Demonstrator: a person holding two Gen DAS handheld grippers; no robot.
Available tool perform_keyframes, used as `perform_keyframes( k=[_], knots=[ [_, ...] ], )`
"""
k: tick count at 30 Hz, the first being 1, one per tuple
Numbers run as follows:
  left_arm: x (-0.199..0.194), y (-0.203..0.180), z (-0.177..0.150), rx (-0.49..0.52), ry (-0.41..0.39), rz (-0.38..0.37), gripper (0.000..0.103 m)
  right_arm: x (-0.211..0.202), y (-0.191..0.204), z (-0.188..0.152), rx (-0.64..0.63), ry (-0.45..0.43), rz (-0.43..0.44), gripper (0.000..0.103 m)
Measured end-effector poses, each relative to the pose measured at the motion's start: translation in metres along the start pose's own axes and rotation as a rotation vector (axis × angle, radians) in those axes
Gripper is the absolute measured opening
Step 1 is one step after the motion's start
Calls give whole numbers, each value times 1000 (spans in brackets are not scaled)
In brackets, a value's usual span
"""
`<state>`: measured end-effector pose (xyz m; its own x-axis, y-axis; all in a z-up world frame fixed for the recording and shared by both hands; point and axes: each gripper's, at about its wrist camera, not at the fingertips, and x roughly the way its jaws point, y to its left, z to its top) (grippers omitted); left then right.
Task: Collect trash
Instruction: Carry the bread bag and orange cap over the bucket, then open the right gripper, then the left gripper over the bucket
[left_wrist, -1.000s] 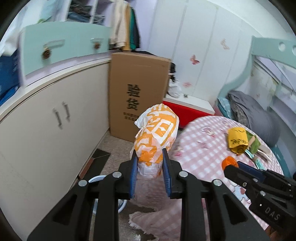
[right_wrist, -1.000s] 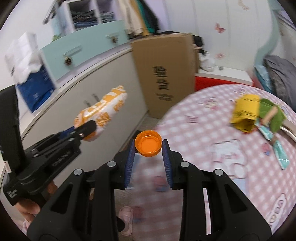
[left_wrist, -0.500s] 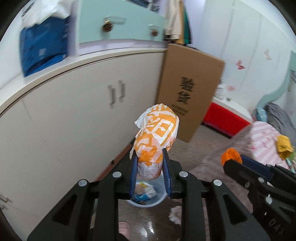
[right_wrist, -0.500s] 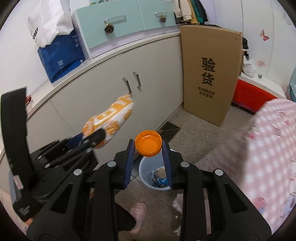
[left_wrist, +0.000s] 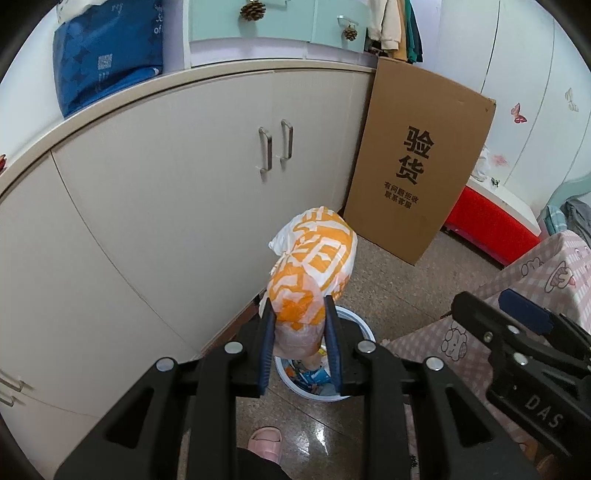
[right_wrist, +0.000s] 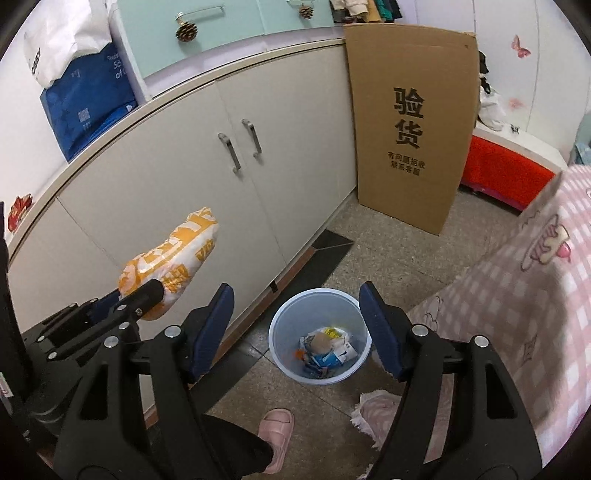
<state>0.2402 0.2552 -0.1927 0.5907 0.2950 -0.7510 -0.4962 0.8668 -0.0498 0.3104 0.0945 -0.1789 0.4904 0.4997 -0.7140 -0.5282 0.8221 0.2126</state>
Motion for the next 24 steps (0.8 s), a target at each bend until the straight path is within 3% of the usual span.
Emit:
perform_keyframes(
  k=[18,24],
  knots=[
    [-4,-31,-1,49,-6,-9,25,-33,-18,-2,21,-84,-30,73],
    [5,-40,7,54,2,-12,25,-42,-30,1,52,-157,-58,75]
  ],
)
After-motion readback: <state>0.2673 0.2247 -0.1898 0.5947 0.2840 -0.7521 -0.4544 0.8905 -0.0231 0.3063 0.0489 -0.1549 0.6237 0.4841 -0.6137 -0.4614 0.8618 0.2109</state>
